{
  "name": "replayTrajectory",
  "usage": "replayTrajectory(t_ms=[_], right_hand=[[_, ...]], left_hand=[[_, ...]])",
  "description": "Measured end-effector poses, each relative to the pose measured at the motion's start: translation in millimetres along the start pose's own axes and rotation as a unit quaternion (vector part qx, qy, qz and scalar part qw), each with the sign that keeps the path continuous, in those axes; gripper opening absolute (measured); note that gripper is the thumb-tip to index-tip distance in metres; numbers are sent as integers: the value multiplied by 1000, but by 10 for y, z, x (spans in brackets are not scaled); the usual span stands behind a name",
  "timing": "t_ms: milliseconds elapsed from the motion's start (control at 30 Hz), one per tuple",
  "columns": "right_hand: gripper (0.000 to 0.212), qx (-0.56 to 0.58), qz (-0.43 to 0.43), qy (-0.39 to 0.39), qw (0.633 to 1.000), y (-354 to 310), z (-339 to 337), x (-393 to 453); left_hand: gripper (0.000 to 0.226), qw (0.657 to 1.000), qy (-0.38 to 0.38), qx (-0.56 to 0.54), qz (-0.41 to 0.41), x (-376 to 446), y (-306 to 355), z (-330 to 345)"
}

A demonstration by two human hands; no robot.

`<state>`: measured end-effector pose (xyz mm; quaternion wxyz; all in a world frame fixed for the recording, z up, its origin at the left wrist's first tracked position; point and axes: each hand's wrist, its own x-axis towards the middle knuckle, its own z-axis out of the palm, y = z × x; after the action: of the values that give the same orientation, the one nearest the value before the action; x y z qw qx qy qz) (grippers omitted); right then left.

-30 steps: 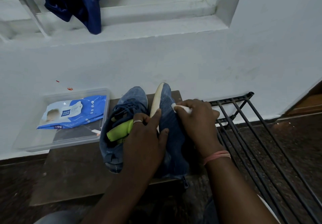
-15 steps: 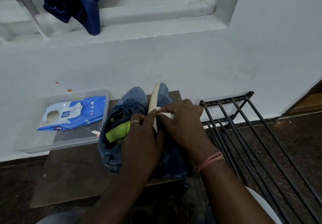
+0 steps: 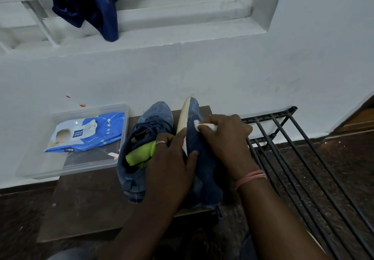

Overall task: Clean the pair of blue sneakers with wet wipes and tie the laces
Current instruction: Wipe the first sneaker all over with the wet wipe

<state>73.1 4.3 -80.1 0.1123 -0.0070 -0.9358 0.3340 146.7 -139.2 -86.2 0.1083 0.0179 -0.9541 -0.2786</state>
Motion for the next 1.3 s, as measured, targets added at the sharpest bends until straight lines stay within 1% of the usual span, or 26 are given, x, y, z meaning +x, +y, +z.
replayTrajectory(t_ms=[33,67,200,233,267,367,400,433,500,600,633,667,733,767,800,833,867,967,1000,1033,1067,1100,1133,1167,1233,1300], right_hand=[[17,2,24,24,999,-9,23,5],[15,8,25,24,999,-40,44,-2],[14,59,-35,-101,993,-111,31,-54],[14,47,-39,-108,992,-95,17,-41],[13,25,-30,-95,995,-70,15,-28],[17,-46,39,18,998,16,42,-3],[17,-48,47,31,997,44,55,7],[17,-23,49,20,998,62,58,12],[18,85,32,-41,995,90,4,8],[16,193,-4,-138,971,118,-124,-19],[15,189,-8,-148,971,112,-134,-37],[17,157,-1,-135,978,130,-114,-45],[24,41,26,-66,997,144,-115,-51],[25,27,38,-66,997,132,-153,-60],[25,68,42,-96,992,127,-218,-82],[22,130,47,-131,982,110,-313,-120],[19,183,55,-141,971,85,-434,-168],[15,257,97,-70,959,78,-700,-318],[15,283,135,-78,947,102,-731,-367],[14,322,185,-110,922,129,-728,-425],[13,378,242,-149,881,147,-698,-495],[12,436,296,-183,830,139,-647,-583],[12,481,325,-203,789,103,-596,-675],[13,517,324,-205,765,60,-532,-751],[15,561,303,-158,754,-40,-387,-841],[16,546,292,-91,780,-131,-289,-830]], left_hand=[[61,1000,1,2,0,-2,1,6],[61,1000,1,2,-1,-1,-4,9],[62,1000,1,-3,-7,11,-39,2],[62,1000,1,-5,-5,11,-35,4],[61,1000,3,-5,0,4,-28,7],[62,1000,7,1,9,-2,-22,21],[62,1000,8,2,7,3,-29,21],[62,1000,8,2,5,9,-38,22],[63,1000,9,2,3,15,-55,27],[63,1000,7,5,4,20,-66,34],[62,1000,7,5,3,21,-64,35],[62,1000,8,5,2,21,-60,37],[62,1000,10,11,5,22,-52,36],[62,1000,10,15,6,27,-55,37],[61,1000,11,17,5,28,-65,30],[61,1000,9,17,2,27,-76,21],[61,1000,8,16,0,28,-78,14],[59,1000,4,19,0,11,-49,-13],[57,1000,3,15,-1,-4,-26,-23],[56,1000,5,7,-6,-19,-6,-30],[54,1000,9,-4,-13,-35,9,-33],[51,1000,10,-16,-25,-49,20,-26],[49,999,13,-24,-34,-63,41,-34],[46,999,16,-31,-41,-75,67,-40],[41,996,16,-58,-61,-93,128,-69],[39,991,22,-92,-90,-100,170,-89]])
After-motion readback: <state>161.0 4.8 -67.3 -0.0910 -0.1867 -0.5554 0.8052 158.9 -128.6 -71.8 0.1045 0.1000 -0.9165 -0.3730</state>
